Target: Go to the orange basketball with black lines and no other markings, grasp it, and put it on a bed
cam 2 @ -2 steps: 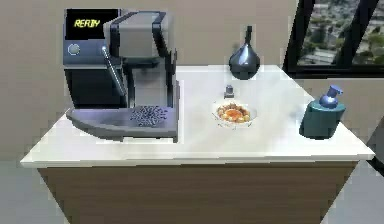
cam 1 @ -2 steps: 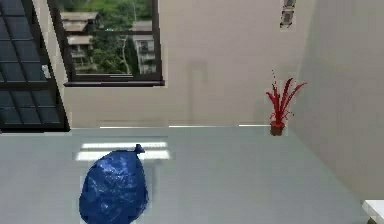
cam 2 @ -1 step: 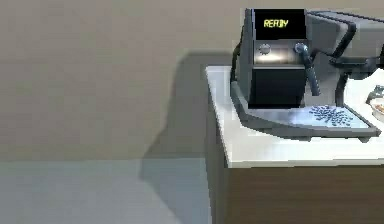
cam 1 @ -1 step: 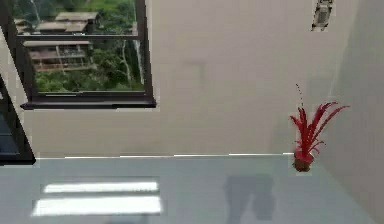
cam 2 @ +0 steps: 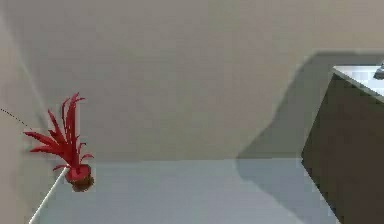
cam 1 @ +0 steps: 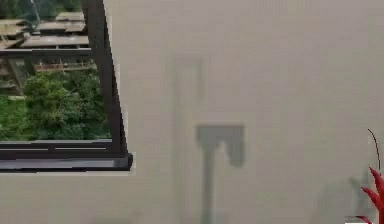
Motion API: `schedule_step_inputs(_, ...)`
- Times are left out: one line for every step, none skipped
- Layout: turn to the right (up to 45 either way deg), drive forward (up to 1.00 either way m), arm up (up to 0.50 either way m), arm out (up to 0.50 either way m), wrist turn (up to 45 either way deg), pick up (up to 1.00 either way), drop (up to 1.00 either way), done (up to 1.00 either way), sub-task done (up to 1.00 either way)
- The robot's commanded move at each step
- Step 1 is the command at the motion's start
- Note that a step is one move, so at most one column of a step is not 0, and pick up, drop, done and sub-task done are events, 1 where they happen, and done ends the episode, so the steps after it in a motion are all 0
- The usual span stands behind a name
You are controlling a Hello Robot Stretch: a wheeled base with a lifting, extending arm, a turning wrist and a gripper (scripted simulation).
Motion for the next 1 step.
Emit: schedule_step_inputs(-42.0, 0.0, 0.0, 0.0, 0.0, 0.0, 0.0, 0.0, 0.0)
